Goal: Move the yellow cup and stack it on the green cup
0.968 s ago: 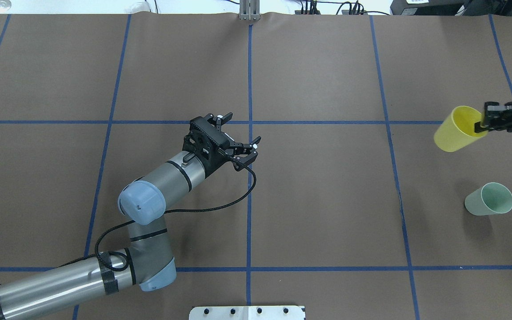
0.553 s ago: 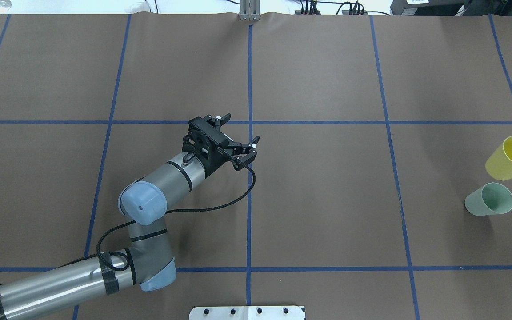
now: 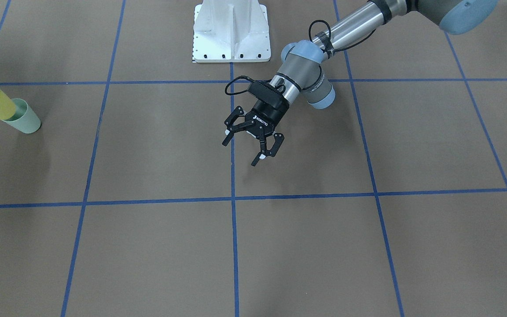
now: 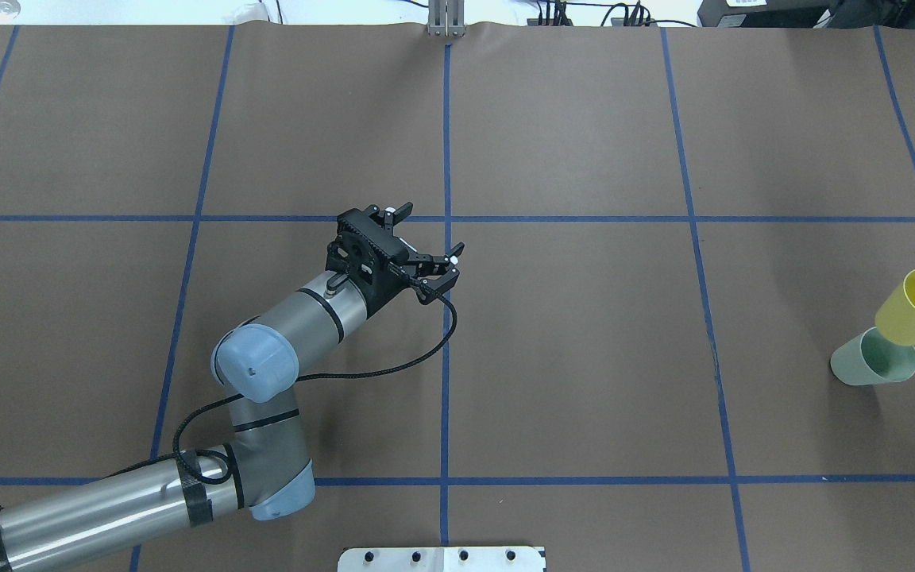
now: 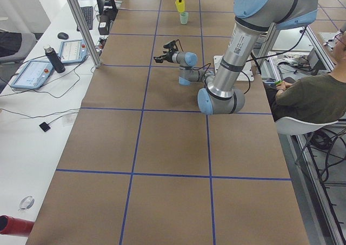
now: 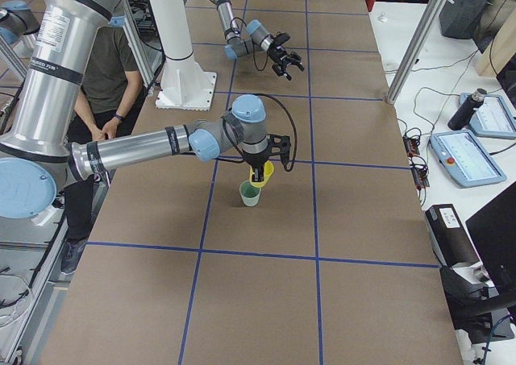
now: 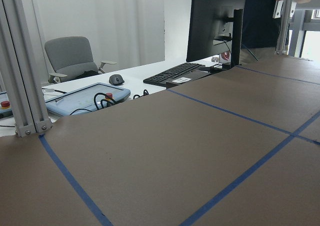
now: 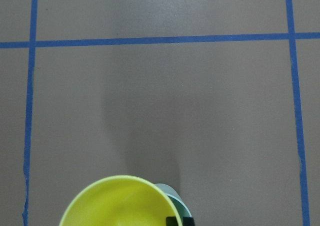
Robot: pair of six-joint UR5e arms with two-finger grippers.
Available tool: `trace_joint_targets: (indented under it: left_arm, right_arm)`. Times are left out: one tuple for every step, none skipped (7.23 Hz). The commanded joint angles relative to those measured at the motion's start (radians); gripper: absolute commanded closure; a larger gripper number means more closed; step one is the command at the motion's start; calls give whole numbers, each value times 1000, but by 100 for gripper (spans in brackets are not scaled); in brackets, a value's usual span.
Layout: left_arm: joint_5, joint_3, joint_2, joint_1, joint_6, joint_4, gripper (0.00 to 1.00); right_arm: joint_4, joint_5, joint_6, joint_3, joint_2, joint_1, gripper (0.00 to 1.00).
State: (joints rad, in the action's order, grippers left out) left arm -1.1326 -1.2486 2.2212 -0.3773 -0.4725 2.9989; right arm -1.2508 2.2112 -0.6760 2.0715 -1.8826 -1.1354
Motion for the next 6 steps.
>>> trace_joint_targets:
  left_arm:
    - [0,0,0,0,-2,0,0]
    - [-1,0,0,0,-2,2,0]
    - [0,1,-2,2,-2,0,0]
    - [1,1,-2,2,-2,0,0]
    - [1,1,-2,2,-2,0,0]
    - [1,1,-2,2,-2,0,0]
  right_arm:
    - [98,33,-4,-77,-6,6,100]
    - [102,50,-4,-76,-16,6,100]
    - [102,64,-4,-73,-19,8,100]
    - [102,70,-1,-68,-27,6,100]
    - [105,71,-1,-64,-39,8,100]
    - [109,71,-2,-65,-41,11,100]
